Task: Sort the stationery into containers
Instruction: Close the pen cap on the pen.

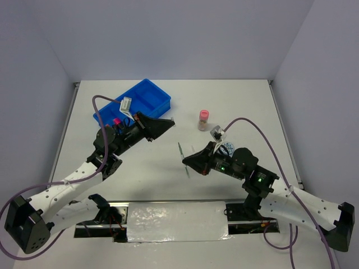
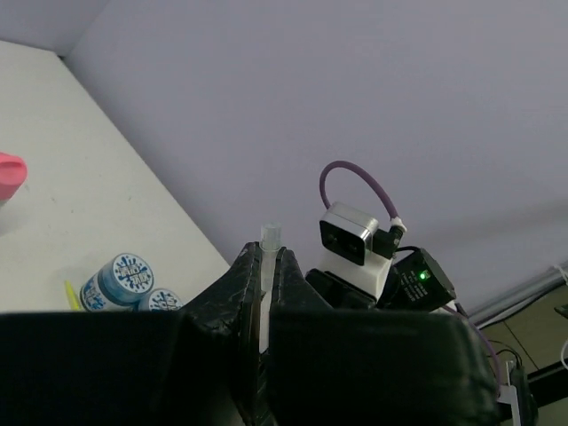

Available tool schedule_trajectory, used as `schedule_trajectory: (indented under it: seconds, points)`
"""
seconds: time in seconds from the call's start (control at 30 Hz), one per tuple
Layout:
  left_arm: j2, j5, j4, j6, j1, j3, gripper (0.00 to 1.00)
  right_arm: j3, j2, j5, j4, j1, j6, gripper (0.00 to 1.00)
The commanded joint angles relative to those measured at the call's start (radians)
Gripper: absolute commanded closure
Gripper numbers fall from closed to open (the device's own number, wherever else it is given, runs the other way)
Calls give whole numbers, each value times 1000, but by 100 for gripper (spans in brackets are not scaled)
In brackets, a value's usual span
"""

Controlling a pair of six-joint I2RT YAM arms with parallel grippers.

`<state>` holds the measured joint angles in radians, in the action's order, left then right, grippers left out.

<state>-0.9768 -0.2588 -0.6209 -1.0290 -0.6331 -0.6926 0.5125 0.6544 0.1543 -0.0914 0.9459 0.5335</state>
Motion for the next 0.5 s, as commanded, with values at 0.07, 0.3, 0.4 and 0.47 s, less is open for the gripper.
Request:
schedule_trajectory:
  seconds: [0.07, 0.3, 0.4, 0.47]
  points:
    - [33, -39, -235, -123, -2, 44, 100, 52, -22, -81, -87, 33, -43, 100]
    - [52, -30, -159, -82, -5, 33, 100, 93, -4, -94, -71, 44, -64, 100]
    - [49, -51, -145, -72, -7, 31, 100, 109, 16, -96, -61, 47, -72, 100]
    - [38, -69, -126, -66, -7, 25, 100, 118, 28, -98, -59, 47, -73, 100]
